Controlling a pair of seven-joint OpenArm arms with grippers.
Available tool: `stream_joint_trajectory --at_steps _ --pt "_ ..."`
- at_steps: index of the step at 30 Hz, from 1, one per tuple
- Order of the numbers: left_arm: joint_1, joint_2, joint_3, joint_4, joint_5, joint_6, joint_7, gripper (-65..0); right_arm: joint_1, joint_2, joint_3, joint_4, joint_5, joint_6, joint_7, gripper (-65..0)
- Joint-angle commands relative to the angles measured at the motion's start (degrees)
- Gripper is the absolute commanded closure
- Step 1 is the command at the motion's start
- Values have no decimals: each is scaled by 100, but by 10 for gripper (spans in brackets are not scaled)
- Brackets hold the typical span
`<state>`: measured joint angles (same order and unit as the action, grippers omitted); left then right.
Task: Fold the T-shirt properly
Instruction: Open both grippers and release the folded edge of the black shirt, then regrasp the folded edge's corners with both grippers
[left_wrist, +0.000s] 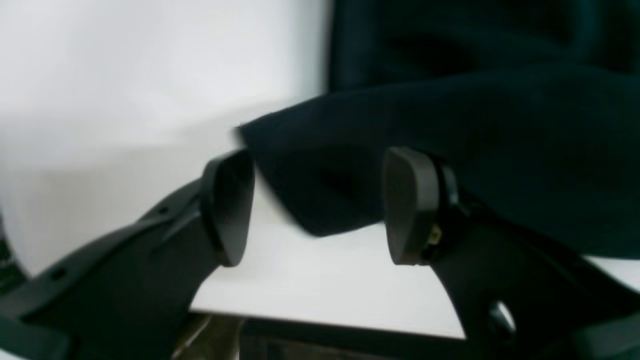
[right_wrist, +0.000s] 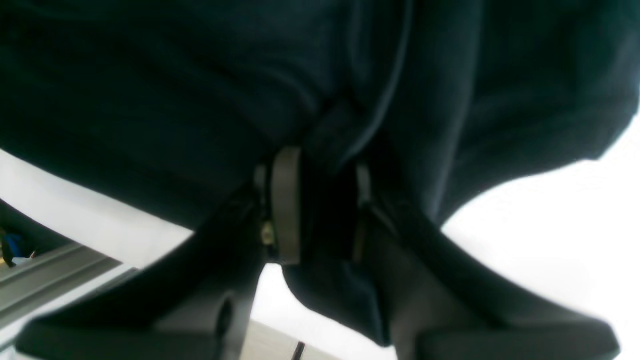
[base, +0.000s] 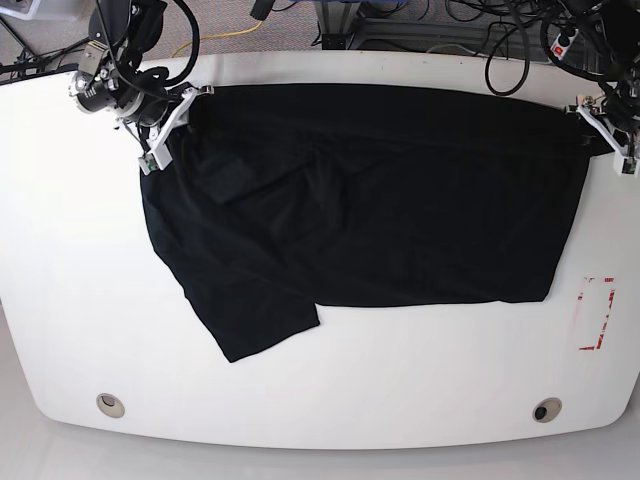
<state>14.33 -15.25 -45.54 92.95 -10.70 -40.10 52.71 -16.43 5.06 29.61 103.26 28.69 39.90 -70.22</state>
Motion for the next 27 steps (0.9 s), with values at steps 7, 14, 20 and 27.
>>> stream_joint_trajectory --at_steps 7,14,20,27 --pt "-259 -106 -461 108 -631 10 -88 -375 21 -62 15 96 46 10 98 0" --pt "-259 -115 -470 64 -658 10 -88 -376 29 -71 15 104 46 10 98 0" --pt "-224 -115 -505 55 -262 10 -88 -376 73 -71 15 104 54 10 98 0" --pt "-92 -115 -470 46 -271 10 -88 -376 56 -71 15 113 90 10 98 0"
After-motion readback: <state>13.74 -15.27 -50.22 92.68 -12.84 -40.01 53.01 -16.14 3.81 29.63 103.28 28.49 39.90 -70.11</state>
